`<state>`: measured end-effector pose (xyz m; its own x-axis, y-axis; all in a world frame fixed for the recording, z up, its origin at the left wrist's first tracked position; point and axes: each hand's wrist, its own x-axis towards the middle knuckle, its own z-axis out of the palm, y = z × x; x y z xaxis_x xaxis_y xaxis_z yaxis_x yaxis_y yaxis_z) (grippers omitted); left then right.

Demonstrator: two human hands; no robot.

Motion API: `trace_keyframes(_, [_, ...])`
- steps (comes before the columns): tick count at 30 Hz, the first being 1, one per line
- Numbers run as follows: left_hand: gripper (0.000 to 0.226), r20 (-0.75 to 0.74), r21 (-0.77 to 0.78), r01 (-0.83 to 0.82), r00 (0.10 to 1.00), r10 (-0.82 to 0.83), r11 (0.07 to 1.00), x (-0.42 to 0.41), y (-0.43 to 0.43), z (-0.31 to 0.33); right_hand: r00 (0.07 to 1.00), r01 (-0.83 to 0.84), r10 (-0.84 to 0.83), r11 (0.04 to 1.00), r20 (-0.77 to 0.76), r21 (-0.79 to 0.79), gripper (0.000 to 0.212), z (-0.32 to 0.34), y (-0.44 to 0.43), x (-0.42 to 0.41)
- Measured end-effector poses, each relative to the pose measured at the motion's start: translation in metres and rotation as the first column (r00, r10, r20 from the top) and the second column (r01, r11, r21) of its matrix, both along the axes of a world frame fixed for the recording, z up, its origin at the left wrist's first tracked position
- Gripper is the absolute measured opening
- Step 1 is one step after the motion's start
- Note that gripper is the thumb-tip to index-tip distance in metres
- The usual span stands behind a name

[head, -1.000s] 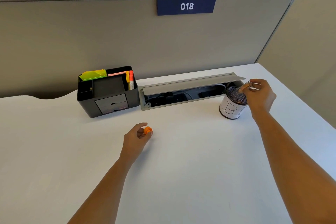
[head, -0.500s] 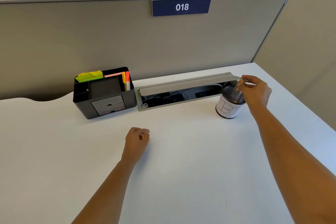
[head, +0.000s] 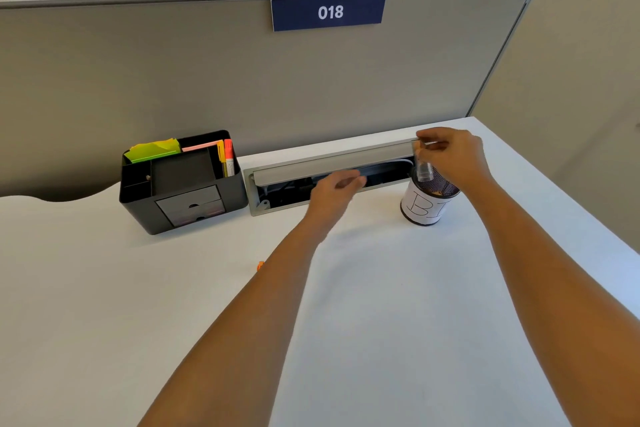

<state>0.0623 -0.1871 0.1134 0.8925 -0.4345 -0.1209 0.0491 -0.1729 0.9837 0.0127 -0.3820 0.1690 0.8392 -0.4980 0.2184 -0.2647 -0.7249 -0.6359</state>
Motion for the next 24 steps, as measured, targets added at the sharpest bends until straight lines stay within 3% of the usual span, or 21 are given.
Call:
trace_keyframes(5, [0.039, -0.299, -0.204, 0.037, 0.949, -0.098, 0.978, -0.002, -0.052, 0.024, 0.972, -0.136, 0.143, 0.989, -0.186, 0.051, 0.033, 0.012, 0.006, 0.012])
trace_keyframes(8, [0.022, -0.404, -0.308, 0.0, 0.905, -0.131, 0.952, -0.003, -0.067, 0.025, 0.961, -0.161, 0.181, 0.981, -0.207, 0.108, 0.032, 0.012, 0.009, 0.019])
trace_keyframes(12, [0.026, -0.523, -0.435, -0.13, 0.842, -0.132, 0.891, 0.002, -0.069, 0.022, 0.954, -0.195, 0.209, 0.977, -0.215, 0.085, 0.033, 0.006, 0.015, 0.024])
trace_keyframes(16, [0.034, -0.565, -0.478, -0.192, 0.814, -0.132, 0.857, 0.005, -0.065, 0.02, 0.955, -0.227, 0.248, 0.964, -0.161, 0.138, 0.036, 0.0, 0.018, 0.023])
trace_keyframes(19, [0.023, -0.61, -0.491, -0.275, 0.786, -0.1, 0.827, 0.008, -0.063, 0.021, 0.965, -0.241, 0.253, 0.96, -0.07, 0.143, 0.036, -0.002, 0.023, 0.022])
trace_keyframes(24, [0.026, -0.713, -0.45, -0.441, 0.701, -0.015, 0.776, 0.015, -0.058, 0.025, 0.958, -0.186, 0.173, 0.982, 0.229, 0.034, 0.017, -0.01, 0.037, 0.011])
